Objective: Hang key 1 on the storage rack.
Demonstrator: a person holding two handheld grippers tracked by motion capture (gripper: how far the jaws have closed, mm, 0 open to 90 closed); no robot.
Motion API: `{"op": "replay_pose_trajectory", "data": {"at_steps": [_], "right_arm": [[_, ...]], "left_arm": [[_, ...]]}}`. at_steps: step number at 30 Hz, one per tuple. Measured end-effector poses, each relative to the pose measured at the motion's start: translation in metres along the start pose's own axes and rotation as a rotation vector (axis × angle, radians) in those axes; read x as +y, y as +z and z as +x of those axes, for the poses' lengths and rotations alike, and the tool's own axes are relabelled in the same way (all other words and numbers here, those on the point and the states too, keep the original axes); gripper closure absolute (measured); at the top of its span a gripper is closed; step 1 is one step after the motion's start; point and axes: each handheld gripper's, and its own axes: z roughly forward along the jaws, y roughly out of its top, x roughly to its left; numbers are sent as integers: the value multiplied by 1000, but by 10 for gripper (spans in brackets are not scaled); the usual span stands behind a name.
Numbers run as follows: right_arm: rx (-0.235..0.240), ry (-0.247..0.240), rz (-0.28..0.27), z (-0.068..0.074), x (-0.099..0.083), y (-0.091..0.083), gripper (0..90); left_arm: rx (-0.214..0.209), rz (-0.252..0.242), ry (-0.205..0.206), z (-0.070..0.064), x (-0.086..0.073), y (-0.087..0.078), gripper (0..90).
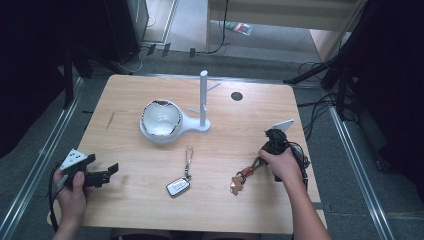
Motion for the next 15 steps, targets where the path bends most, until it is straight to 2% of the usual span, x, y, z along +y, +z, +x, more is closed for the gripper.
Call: {"op": "replay_pose_trajectory", "data": {"at_steps": [3,5,15], "right_arm": [[-7,-2,11,2,0,3,773],[-10,-5,0,4,0,3,798],[-48,-94,-25,11,-2,4,865]], "left_arm": [[1,1,0,0,0,0,0],[0,2,0,0,0,0,0],[-2,3,-4,1,0,0,0]]}}
